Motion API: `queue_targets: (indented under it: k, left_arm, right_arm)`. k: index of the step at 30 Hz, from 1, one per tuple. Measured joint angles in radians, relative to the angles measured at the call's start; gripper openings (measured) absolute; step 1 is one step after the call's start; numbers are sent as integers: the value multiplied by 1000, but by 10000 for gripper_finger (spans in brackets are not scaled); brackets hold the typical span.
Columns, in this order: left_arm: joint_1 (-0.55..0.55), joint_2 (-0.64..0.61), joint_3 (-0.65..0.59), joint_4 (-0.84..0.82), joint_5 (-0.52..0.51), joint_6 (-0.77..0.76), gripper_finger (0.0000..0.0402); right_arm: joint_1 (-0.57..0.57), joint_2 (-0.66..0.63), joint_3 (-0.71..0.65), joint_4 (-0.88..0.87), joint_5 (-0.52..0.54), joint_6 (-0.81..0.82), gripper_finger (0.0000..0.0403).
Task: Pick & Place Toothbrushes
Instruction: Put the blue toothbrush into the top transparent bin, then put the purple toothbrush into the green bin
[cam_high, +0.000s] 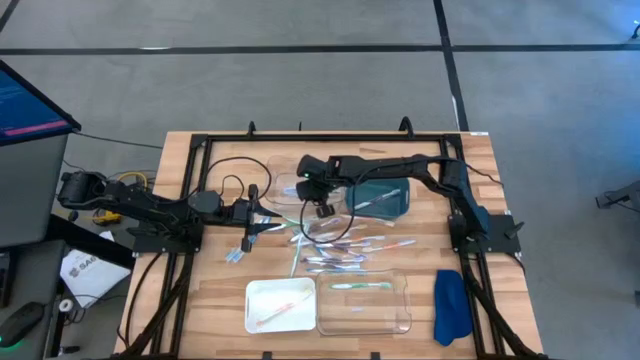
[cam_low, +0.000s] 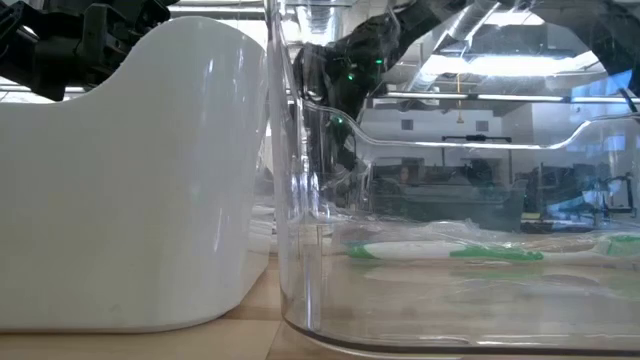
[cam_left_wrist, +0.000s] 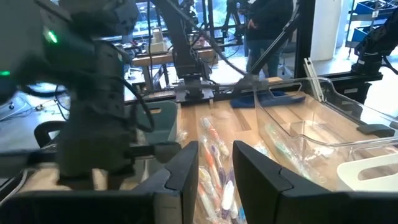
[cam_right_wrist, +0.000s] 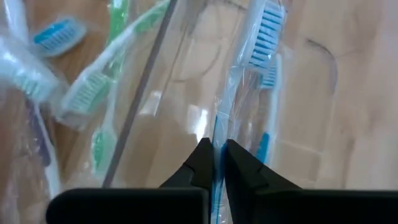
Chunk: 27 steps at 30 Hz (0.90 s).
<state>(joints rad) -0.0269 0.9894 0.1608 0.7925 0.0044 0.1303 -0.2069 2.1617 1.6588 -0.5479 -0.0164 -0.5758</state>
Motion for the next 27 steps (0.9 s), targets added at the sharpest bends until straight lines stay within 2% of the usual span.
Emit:
queue_targets:
  k: [10,18,27]
  left_arm:
    - [0,0,0,1,0,0,94]
    - [0,0,0,0,0,0,94]
    - [0,0,0,-2,0,0,94]
  right_arm:
    - [24,6,2,-5,105,-37,69]
    - [51,6,2,17,104,-70,76]
    - [56,-51,4,71,149,-88,77]
